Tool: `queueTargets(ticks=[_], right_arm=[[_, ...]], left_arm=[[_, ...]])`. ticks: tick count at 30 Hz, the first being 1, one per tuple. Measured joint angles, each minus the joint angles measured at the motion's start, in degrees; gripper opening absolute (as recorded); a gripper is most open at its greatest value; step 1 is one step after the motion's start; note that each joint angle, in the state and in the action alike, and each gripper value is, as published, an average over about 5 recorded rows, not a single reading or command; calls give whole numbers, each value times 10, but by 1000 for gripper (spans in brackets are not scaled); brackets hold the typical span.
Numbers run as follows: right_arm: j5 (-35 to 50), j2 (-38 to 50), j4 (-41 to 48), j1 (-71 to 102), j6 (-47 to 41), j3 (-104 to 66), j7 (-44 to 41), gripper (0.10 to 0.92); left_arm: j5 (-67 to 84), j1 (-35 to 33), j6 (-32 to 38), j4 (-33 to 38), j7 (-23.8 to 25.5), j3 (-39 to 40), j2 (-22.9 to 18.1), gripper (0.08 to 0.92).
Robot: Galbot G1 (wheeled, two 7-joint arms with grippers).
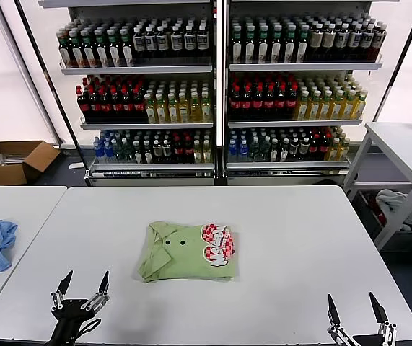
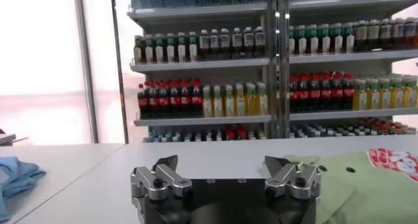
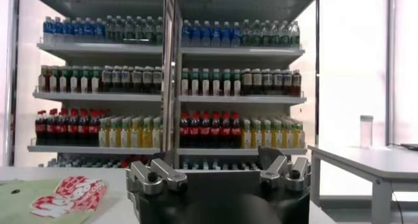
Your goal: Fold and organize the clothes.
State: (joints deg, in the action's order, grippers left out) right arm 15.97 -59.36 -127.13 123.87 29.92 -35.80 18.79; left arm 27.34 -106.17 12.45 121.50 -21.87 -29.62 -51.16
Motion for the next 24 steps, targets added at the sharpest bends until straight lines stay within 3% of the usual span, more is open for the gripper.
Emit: queueTargets(ticks=[24], right_arm=[[-7, -2, 10, -5, 2, 7, -1, 823]], left_arm=[[-6, 2, 3, -5, -1, 7, -1, 823]])
